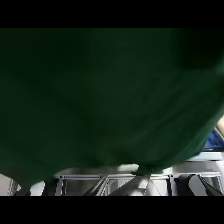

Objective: Fold the shirts.

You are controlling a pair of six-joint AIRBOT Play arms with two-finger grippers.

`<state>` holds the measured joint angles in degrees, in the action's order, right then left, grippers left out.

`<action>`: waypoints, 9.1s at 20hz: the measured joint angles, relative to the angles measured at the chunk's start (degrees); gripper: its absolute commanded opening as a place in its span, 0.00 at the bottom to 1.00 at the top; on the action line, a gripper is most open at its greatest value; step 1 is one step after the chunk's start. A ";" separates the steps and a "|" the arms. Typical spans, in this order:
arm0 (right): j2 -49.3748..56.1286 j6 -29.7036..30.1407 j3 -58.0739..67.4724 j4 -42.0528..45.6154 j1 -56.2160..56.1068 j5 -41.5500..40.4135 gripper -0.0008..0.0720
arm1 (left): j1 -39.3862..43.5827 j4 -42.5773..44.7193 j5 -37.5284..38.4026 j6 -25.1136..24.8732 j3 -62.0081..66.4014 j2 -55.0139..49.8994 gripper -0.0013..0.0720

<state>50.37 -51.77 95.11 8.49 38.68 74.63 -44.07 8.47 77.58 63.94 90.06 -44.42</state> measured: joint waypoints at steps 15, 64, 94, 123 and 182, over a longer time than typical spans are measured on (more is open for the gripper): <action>56.52 5.42 -9.81 -1.86 -21.11 -12.61 0.03 | 26.27 19.67 -6.01 -2.93 0.13 -63.17 0.03; 16.74 8.57 -66.34 4.57 -11.30 -4.74 0.32 | 14.95 48.61 -3.93 9.60 -46.58 -37.09 0.96; 14.16 -7.02 -79.80 19.02 -18.93 -17.16 0.11 | 18.25 44.00 5.62 1.97 -29.07 -52.17 0.05; 58.21 -0.39 -19.19 0.50 -25.57 -15.02 0.04 | 25.55 40.89 9.01 9.57 18.95 -75.87 0.05; 74.36 -28.63 29.75 23.69 -65.22 -15.08 0.79 | 31.36 17.59 7.41 6.12 14.49 -49.94 0.04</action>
<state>124.73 -80.40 124.86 32.18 -26.55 59.55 -12.71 26.06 84.99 70.06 104.55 -94.37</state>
